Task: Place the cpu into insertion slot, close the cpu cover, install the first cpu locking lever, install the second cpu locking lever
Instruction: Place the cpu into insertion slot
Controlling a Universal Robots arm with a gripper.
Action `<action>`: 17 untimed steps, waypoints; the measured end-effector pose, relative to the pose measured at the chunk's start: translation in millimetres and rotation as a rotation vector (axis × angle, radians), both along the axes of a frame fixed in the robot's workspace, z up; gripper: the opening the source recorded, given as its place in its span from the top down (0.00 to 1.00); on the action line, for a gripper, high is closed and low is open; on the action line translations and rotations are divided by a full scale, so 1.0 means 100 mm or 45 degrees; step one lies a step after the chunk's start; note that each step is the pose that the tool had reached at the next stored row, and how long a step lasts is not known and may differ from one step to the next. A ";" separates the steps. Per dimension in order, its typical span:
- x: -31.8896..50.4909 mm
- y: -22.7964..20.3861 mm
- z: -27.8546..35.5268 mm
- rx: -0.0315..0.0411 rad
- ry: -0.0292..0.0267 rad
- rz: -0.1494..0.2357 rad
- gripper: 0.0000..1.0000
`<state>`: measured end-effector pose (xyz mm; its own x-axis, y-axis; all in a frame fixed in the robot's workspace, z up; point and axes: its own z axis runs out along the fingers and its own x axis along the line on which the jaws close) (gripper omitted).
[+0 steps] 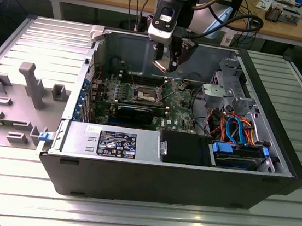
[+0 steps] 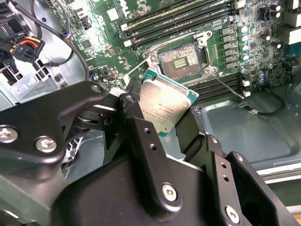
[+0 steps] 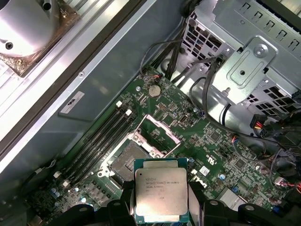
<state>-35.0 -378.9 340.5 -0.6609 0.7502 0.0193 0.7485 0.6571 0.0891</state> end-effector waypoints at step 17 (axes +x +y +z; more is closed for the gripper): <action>0.000 0.000 -0.001 0.0000 0.0000 -0.031 0.46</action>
<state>-35.0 -378.9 340.4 -0.6425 0.7660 0.0193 0.7642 0.6388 0.0891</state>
